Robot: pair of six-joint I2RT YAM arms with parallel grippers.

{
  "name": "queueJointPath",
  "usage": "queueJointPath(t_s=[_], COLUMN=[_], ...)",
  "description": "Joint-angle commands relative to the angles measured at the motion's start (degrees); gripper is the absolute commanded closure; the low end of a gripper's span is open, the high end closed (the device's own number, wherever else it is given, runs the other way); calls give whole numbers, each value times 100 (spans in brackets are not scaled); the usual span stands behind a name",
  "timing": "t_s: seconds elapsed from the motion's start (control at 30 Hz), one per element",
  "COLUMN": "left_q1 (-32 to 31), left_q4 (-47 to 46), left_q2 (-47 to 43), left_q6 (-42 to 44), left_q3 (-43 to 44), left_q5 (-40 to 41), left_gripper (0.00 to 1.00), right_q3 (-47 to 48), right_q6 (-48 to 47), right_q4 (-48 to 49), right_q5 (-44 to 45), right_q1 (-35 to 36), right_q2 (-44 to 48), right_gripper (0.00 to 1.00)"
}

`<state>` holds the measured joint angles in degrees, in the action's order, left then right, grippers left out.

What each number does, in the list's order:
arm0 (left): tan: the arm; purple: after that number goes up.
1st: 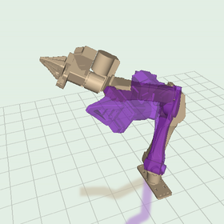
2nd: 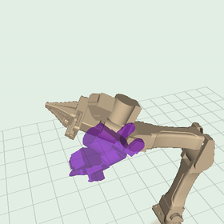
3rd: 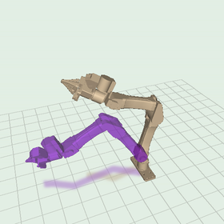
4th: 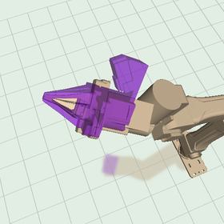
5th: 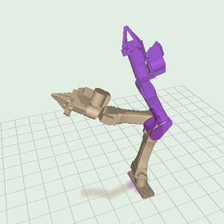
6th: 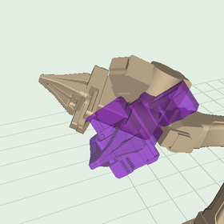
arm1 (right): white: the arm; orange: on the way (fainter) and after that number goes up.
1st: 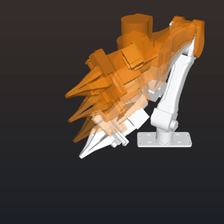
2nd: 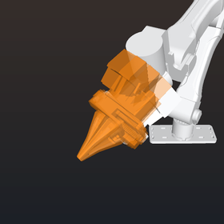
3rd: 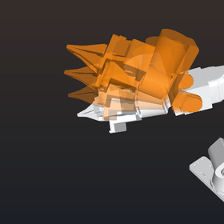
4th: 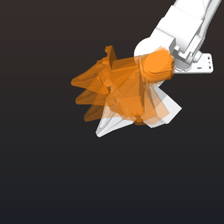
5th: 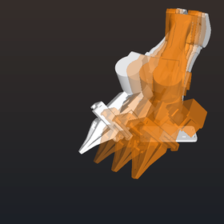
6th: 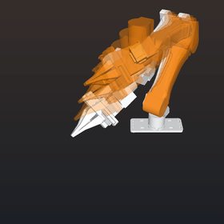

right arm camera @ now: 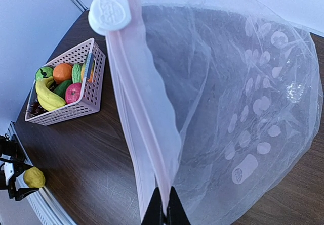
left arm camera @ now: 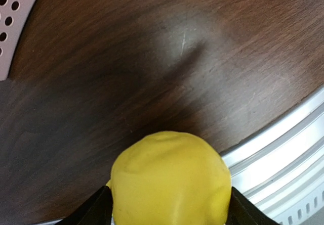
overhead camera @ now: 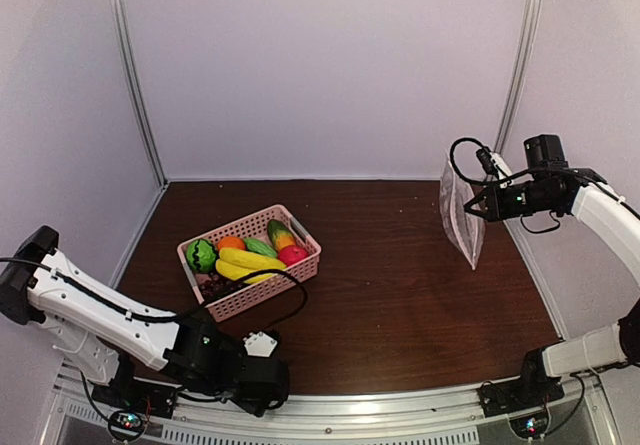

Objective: Place the food in the zip-top bag and seal the zipper
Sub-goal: Pick up the fake fruit at the corner of the board, then place the fake fruit in the zipper food storage bag.

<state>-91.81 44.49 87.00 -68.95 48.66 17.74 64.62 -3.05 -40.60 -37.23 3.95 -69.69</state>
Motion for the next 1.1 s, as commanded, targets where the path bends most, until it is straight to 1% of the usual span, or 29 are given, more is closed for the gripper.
queueJointPath(t_s=[0.0,0.1,0.17,0.23,0.33,0.4,0.43,0.5,0.57,0.6,0.7,0.77,0.9,1.07], left_q1=[25,23,58,242,707,1034,1189,1435,1606,1703,1897,2041,2307,2481], left_q4=[2,-248,-758,-1318,-2517,-3660,-4090,-4915,-5459,-5712,-6488,-6768,-7395,-8003], left_q2=[36,176,272,389,538,648,721,951,1281,1445,1912,2212,2835,3510], left_q6=[299,1224,2056,2760,3517,3797,3838,3900,3888,3835,3439,3056,2262,1482], left_q3=[444,1093,1504,1938,2352,2497,2584,2832,3208,3431,3809,4071,4532,4944], left_q5=[364,732,937,1012,681,267,34,-389,-772,-1023,-1391,-1560,-2338,-2747], left_gripper=[27,31,32,33,34,36,37,37,37,37,37,38,42,44], right_q3=[37,141,216,243,259,263,270,278,292,303,354,432,474,457], right_q6=[-104,-322,-451,-480,-437,-405,-392,-373,-354,-337,-224,-119,85,301], right_q4=[-147,-404,-600,-684,-734,-761,-769,-800,-820,-818,-781,-794,-722,-630], right_q5=[316,482,557,606,595,553,571,594,596,602,470,328,98,-204], right_q1=[43,81,133,186,286,347,374,440,500,543,597,616,621,625], right_q2=[146,178,217,279,311,305,303,290,282,289,293,282,277,187], right_gripper=[100,100,100,100,100,100,100,100,100,100,100,100,100,100])
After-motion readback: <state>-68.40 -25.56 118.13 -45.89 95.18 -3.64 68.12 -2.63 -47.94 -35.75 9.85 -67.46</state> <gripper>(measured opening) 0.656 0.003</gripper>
